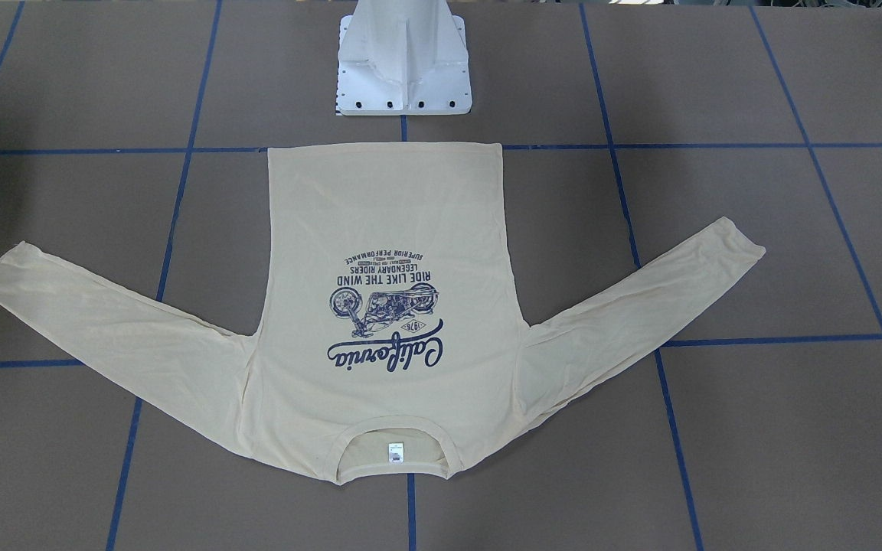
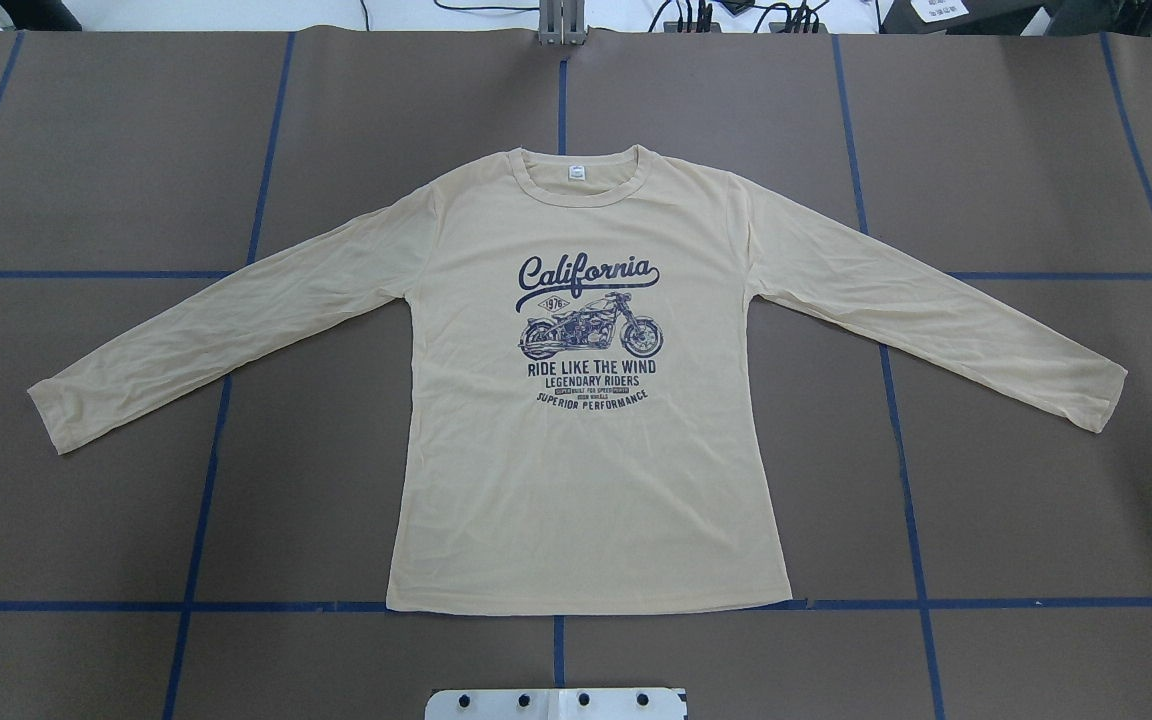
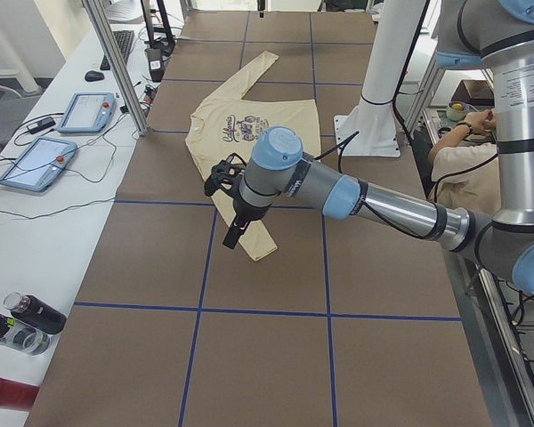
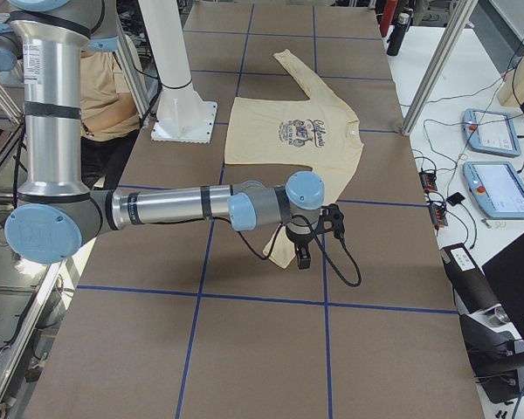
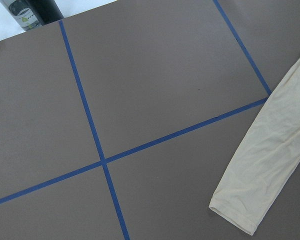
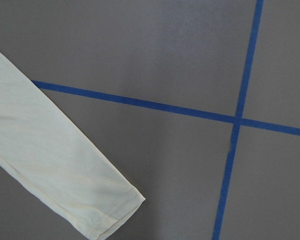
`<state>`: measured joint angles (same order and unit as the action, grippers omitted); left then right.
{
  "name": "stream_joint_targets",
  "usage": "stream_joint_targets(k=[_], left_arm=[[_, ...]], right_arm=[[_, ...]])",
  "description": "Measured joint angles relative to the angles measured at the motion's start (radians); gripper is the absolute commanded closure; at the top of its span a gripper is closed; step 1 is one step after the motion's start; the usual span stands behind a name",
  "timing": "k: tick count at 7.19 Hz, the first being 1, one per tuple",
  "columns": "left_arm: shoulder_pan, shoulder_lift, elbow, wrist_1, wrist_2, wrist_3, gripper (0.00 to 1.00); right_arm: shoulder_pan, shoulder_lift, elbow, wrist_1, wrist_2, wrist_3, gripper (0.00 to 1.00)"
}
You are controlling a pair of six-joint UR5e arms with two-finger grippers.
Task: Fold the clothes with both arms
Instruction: 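Move the right gripper toward the shirt's shoulder farthest from the robot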
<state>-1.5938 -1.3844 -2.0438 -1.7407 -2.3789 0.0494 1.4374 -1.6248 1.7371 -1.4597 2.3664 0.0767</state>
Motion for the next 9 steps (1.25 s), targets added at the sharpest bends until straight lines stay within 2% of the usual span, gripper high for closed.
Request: stream_joint_targets(k=[2, 4, 5, 8, 9], left_arm=[[0.0, 0.032, 0.045, -0.001, -0.001, 0.001, 0.0], [0.0, 0.043, 0.139, -0.012, -0.007, 0.003, 0.0], [0.0, 0.043, 0.156, -0.023, -0.007, 0.004, 0.0], [0.002, 0.044, 0.18, -0.126, -0.01, 0.004, 0.0], [0.003, 0.044, 0.185, -0.144, -0.011, 0.005, 0.0]], right_arm=[[0.001, -0.027, 0.005, -0.012, -0.035, 0.001, 0.0], [0.002, -0.066, 0.017, -0.011, -0.032, 0.001, 0.0], [0.0, -0.076, 0.012, -0.011, -0.024, 0.001, 0.0], [-0.031, -0.094, -0.013, 0.0, 0.058, 0.022, 0.0], [-0.048, -0.094, -0.027, 0.033, 0.076, 0.088, 0.0]])
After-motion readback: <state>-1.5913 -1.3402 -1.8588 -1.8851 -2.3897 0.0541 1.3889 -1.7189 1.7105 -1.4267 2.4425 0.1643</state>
